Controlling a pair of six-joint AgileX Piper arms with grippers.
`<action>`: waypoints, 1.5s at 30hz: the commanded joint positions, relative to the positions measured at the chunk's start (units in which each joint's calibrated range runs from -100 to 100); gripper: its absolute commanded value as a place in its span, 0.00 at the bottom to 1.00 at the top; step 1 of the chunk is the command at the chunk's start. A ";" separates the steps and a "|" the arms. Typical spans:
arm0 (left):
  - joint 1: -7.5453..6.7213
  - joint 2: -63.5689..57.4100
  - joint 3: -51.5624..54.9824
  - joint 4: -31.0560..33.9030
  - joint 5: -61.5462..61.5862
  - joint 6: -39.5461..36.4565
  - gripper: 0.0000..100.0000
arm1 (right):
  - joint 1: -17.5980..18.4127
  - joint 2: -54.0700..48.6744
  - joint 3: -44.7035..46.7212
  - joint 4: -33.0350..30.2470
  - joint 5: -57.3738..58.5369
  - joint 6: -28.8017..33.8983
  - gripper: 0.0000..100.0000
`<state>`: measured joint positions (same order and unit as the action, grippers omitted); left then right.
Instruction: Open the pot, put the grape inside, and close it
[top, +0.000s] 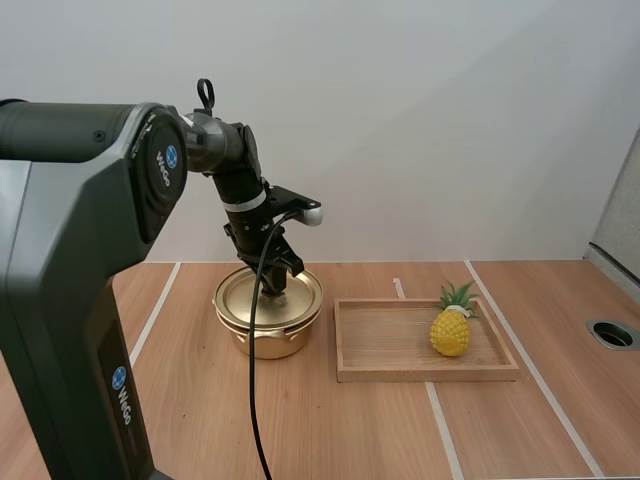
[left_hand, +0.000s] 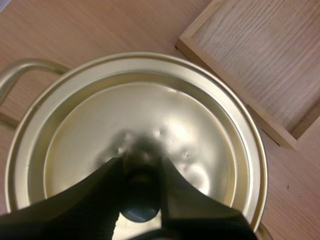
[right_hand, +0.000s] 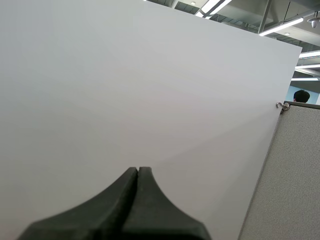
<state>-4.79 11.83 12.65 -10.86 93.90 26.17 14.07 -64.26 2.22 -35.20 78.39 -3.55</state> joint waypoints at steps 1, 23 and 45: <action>0.01 0.13 0.02 -1.68 0.63 0.22 0.00 | -0.19 -0.51 -0.61 -0.65 0.49 0.18 0.00; 0.01 0.15 4.07 -0.87 -5.58 0.45 0.00 | -0.19 -0.51 -0.61 -0.65 0.17 0.18 0.00; 0.01 -6.17 0.66 1.56 1.07 -2.31 1.00 | -0.19 -0.51 -0.61 0.00 -0.02 0.18 0.00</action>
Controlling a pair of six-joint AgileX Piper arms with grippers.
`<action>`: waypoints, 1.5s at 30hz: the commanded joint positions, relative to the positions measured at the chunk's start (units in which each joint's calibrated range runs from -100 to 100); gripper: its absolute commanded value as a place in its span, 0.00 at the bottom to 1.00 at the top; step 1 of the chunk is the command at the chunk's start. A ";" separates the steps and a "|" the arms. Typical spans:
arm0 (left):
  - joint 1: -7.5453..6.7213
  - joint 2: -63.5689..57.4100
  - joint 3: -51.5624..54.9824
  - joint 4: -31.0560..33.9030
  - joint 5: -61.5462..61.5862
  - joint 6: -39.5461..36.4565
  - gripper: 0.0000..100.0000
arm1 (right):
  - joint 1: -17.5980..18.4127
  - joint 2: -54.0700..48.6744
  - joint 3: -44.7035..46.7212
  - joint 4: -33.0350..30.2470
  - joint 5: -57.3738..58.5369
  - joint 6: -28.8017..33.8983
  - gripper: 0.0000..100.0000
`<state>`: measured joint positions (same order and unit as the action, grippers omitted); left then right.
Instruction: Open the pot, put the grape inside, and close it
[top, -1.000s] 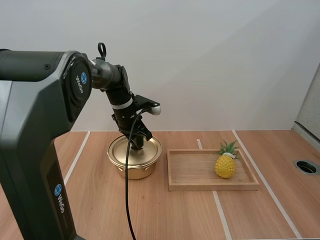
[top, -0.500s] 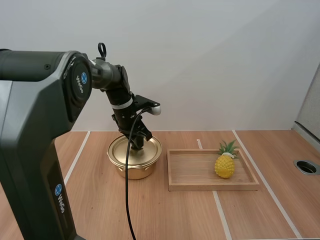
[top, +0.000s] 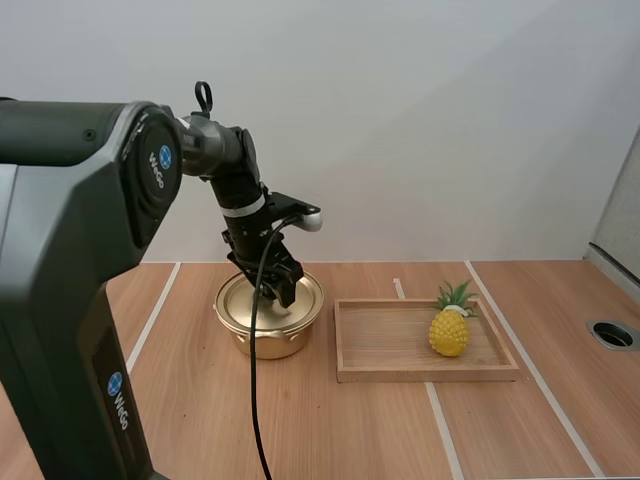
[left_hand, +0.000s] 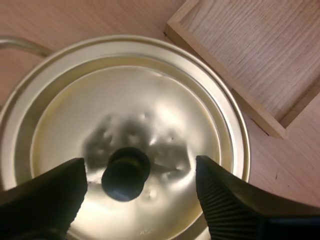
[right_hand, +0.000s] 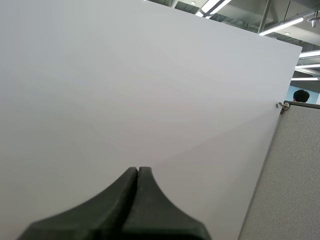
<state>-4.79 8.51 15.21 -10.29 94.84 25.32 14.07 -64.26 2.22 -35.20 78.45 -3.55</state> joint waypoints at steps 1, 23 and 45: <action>0.01 -4.29 -3.13 1.54 0.72 -1.88 1.00 | -0.19 -0.51 -0.61 0.27 -0.25 0.18 0.00; 0.01 -43.19 -32.06 2.54 -11.82 -14.78 1.00 | -0.52 -0.51 -0.61 0.96 -3.85 0.29 0.00; 1.18 -61.97 -23.83 1.23 -6.72 -22.45 0.00 | -4.64 -3.86 -0.61 4.48 3.39 6.65 0.00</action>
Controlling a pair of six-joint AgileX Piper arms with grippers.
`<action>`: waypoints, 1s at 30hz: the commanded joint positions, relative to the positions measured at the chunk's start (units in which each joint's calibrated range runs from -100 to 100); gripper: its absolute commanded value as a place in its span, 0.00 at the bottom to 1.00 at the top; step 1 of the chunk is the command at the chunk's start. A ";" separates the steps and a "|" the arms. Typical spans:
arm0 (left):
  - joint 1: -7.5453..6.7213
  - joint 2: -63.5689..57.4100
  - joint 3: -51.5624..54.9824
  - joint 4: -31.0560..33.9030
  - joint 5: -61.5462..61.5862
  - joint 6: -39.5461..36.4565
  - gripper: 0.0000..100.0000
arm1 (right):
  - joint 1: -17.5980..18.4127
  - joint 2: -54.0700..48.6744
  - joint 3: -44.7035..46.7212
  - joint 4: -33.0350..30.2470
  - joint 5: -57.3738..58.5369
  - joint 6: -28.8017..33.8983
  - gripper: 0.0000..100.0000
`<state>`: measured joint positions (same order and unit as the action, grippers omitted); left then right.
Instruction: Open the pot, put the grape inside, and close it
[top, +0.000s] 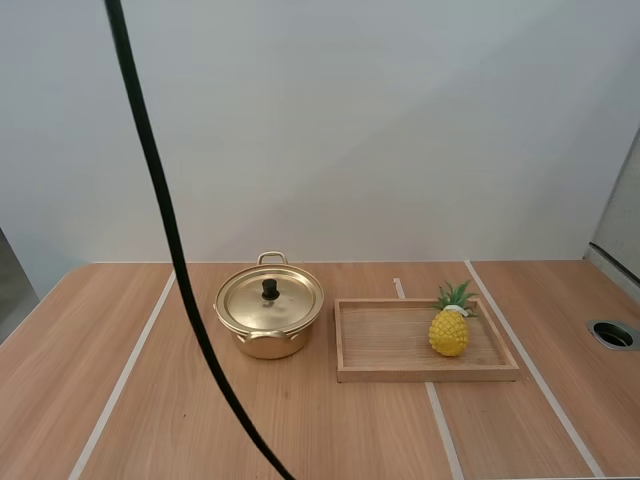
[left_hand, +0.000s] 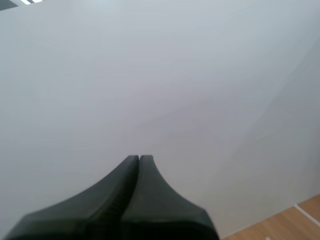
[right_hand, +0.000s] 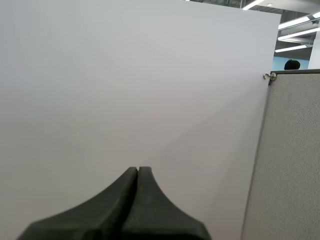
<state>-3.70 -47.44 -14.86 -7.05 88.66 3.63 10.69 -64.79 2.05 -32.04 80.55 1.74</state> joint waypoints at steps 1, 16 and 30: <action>0.09 -8.57 9.47 -2.51 -1.88 -0.76 0.00 | -1.70 -4.63 -0.44 1.80 1.29 1.36 0.00; 0.51 -38.96 34.98 5.99 -20.19 -10.84 0.00 | -7.36 -25.98 12.88 8.27 -10.09 2.30 0.00; 3.52 -52.56 56.27 10.67 -33.68 -15.81 0.00 | -11.14 -35.21 38.71 15.21 -28.72 3.85 0.00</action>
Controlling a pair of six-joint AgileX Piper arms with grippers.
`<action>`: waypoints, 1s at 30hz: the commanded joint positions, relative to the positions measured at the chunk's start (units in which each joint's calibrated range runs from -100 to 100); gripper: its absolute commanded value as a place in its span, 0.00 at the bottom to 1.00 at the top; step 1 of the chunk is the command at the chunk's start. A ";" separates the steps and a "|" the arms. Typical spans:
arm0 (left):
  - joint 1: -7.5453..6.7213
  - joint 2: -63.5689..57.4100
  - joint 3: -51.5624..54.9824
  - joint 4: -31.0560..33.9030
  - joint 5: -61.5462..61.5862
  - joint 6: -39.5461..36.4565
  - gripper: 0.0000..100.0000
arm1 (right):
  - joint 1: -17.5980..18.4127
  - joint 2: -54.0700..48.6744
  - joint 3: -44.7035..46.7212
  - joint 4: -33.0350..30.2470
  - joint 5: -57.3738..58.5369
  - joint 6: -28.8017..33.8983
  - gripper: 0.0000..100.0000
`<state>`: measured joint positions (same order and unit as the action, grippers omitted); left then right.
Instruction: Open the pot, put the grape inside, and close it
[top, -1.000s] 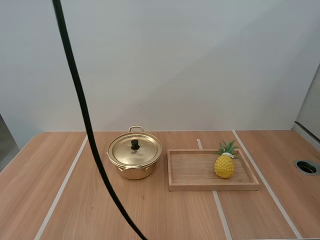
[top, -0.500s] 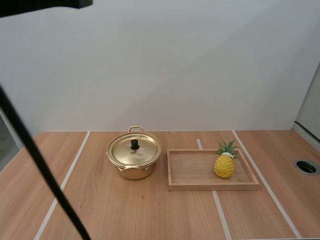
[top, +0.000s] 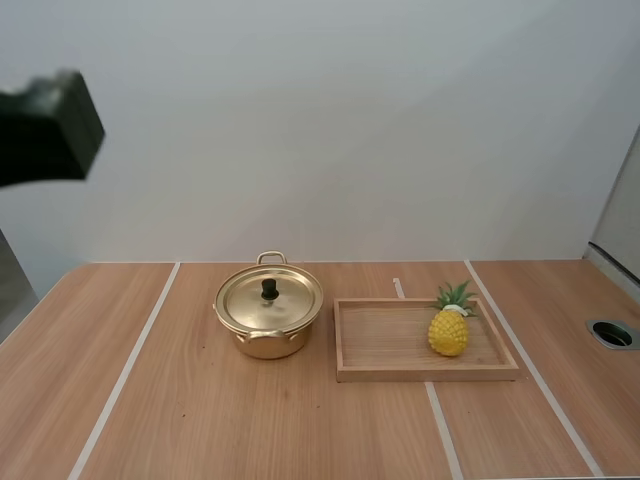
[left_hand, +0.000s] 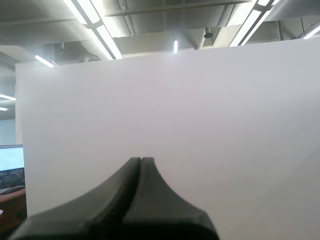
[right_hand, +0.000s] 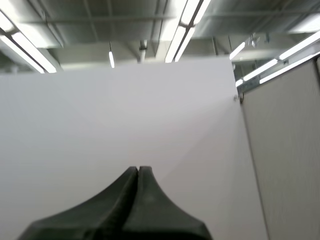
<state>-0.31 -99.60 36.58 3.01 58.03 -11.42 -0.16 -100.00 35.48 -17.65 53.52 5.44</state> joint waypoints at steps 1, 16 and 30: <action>0.14 -0.40 6.80 0.60 -3.90 -1.10 0.00 | -0.29 0.00 7.58 0.82 -2.62 0.15 0.00; 0.35 -0.40 42.12 2.05 -14.37 -4.03 0.00 | -0.29 0.00 37.34 1.37 -9.61 -0.19 0.00; 0.35 -0.40 60.38 4.96 -44.32 -4.81 0.00 | -0.29 0.00 52.21 0.25 -12.59 -0.19 0.00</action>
<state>0.00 -99.68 93.00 7.23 17.68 -15.66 -0.16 -99.58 85.96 -16.23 43.90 5.44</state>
